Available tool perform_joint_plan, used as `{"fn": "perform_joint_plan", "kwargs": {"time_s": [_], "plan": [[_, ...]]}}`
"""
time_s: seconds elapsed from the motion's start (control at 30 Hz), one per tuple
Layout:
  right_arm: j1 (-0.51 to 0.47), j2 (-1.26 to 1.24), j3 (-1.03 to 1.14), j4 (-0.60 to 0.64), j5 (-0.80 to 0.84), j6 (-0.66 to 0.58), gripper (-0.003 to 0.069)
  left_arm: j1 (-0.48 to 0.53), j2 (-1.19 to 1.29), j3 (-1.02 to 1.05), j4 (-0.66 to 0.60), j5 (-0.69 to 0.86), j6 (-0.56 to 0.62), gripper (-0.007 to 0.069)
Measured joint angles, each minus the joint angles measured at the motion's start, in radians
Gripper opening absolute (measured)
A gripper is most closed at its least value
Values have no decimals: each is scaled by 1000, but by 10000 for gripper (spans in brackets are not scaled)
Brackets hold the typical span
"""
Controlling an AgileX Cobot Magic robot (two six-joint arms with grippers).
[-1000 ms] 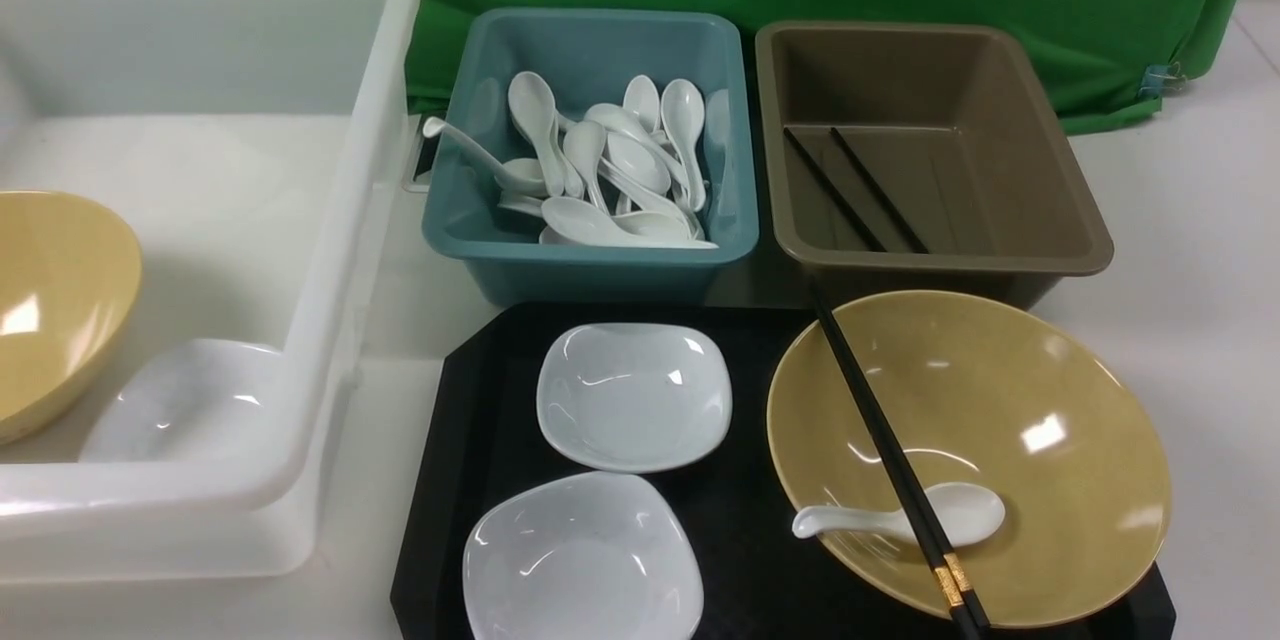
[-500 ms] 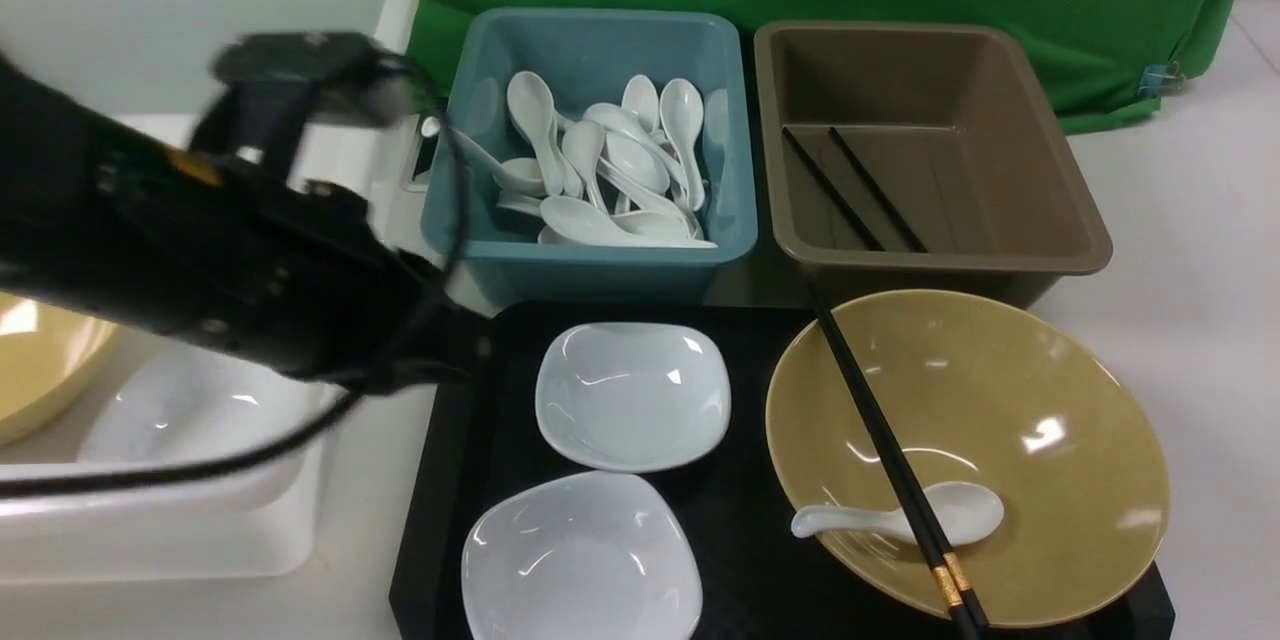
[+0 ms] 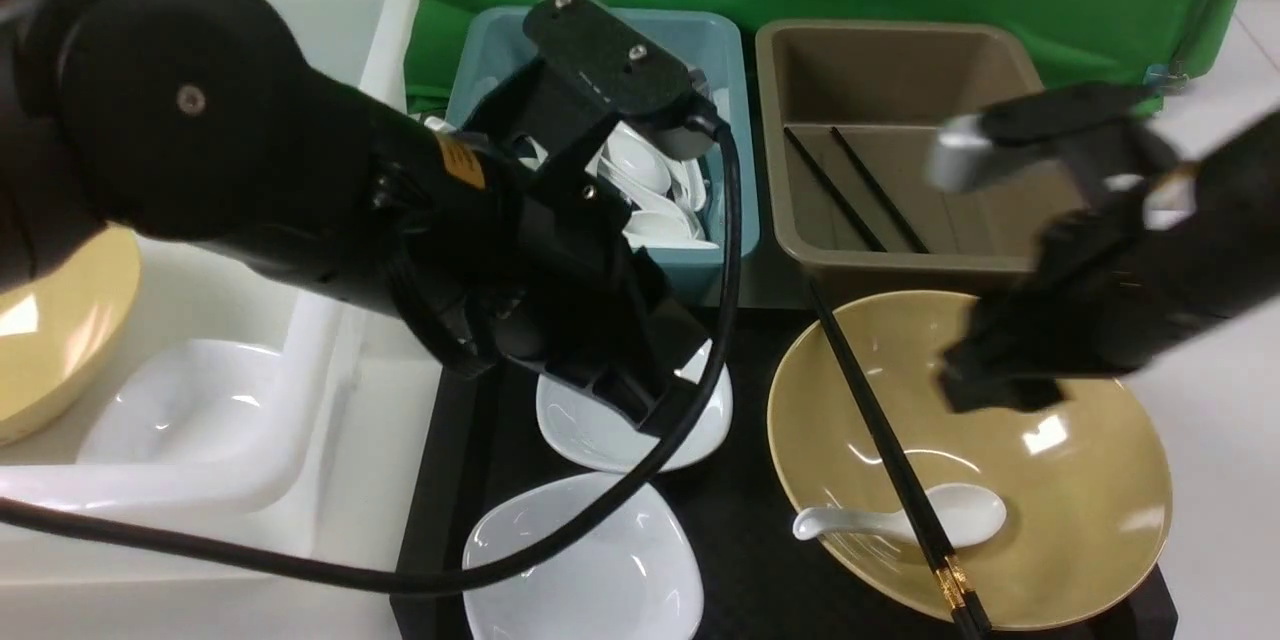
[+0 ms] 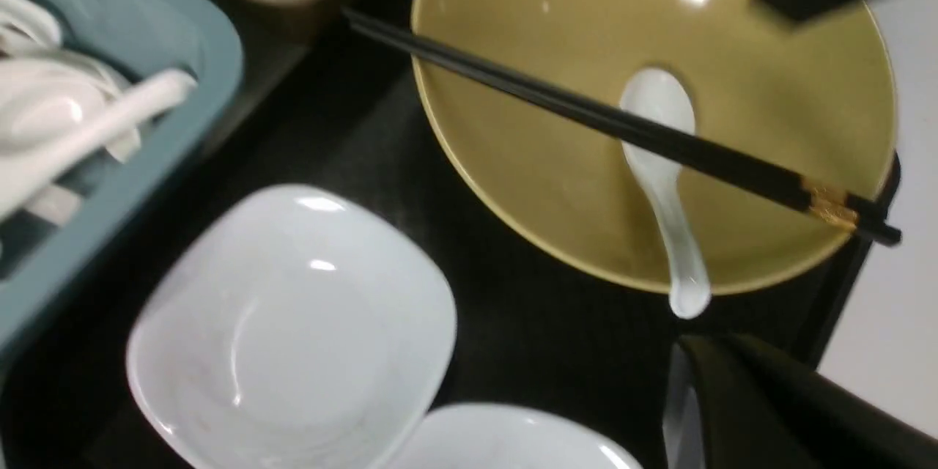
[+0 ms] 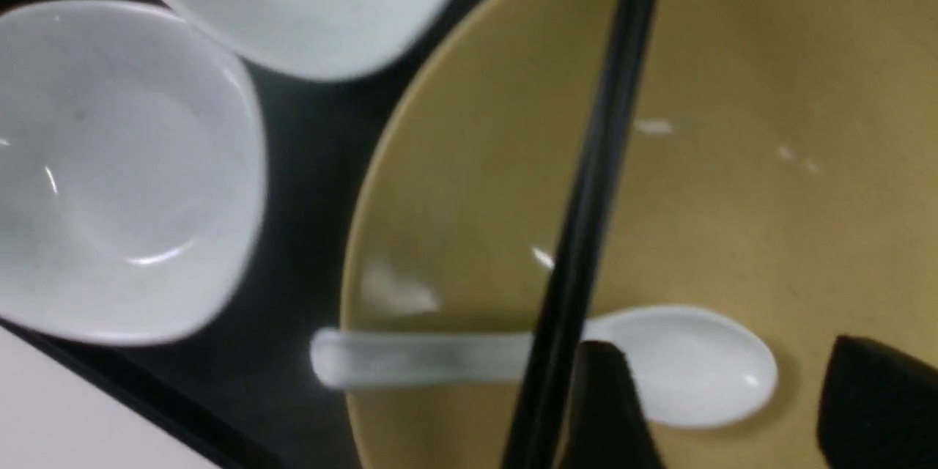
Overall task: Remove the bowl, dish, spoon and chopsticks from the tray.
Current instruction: Use the right arm to grab the chopsticks, then use the right arm to put the chopsticks into the small storage box on the right
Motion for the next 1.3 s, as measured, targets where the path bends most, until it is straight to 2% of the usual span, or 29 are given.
{"fn": "perform_joint_plan", "kwargs": {"time_s": [0.13, 0.3, 0.37, 0.47, 0.5, 0.57, 0.6, 0.9, 1.07, 1.1, 1.2, 1.3], "plan": [[26, 102, -47, 3, -22, 0, 485, 0, 2, 0, 5, -1, 2, -6], [29, 205, -62, 3, -32, 6, 479, 0, 2, 0, 5, -4, -1, -6], [29, 232, -63, 3, -33, 13, 447, 0, 2, 0, 5, -4, -2, -6], [29, 258, -63, 3, -33, 19, 311, 0, 2, 0, 5, -7, -2, -6], [29, 258, -63, 3, -33, 19, 298, 0, 2, 0, 5, -7, -2, -6], [29, 260, -63, 3, -33, 19, 127, 0, 2, 0, 5, -9, -2, -6], [29, 260, -63, 2, -33, 21, 80, 0, 2, 0, 5, -12, -5, -6], [26, 188, -92, -4, -3, -5, 83, 0, 2, 0, 5, -40, -54, -6], [-38, 162, -252, -3, -13, -29, 83, 0, 2, 0, 5, -256, -54, -6], [-75, 172, -314, -4, -65, -37, 83, 0, 3, 0, -4, -392, -57, -6], [-145, 216, -417, -4, -241, -46, 83, 0, 13, 0, -71, -619, -58, -6], [-186, 264, -469, -4, -374, -48, 83, 0, 31, 0, -95, -732, -58, -6]]}}
